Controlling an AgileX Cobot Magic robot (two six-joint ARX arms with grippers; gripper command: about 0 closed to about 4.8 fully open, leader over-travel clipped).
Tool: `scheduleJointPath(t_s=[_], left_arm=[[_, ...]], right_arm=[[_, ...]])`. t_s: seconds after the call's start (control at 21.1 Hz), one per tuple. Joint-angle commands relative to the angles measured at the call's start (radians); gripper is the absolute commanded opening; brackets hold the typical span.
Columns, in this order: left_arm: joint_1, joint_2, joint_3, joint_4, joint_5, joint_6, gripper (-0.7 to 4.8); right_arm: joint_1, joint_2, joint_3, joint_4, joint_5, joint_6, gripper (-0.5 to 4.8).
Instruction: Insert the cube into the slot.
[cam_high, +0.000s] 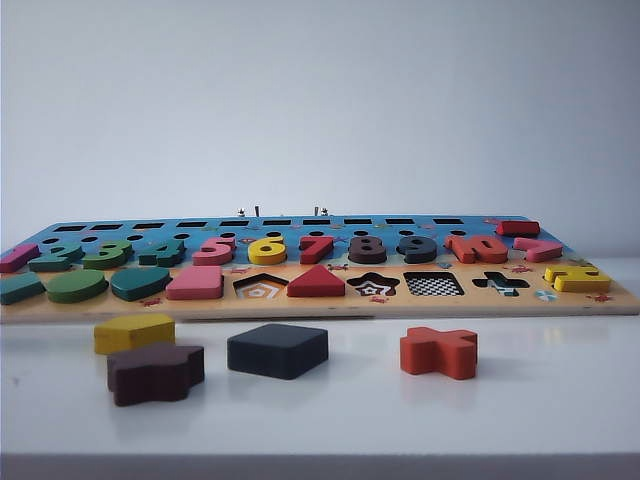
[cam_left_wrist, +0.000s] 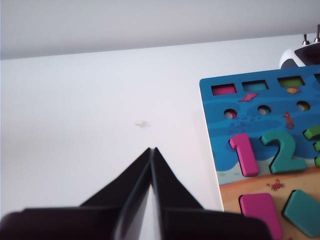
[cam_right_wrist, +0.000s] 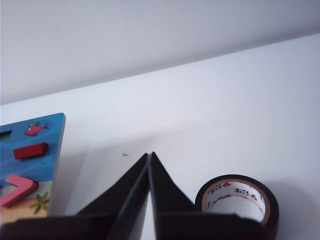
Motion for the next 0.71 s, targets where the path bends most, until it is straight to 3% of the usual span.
scheduleJointPath(t_s=[0.05,0.71], left_arm=[[-0.010,0.042,0.040,0.012,0.003,0.001,0.17],[-0.129,0.246,0.269,-0.235,0.018,0.005,0.17]], right_arm=[[0.001,-0.002,0.000,0.018,0.003,0.033,-0.04],[0.002,-0.002,0.000,0.017,0.002,0.037,-0.04]])
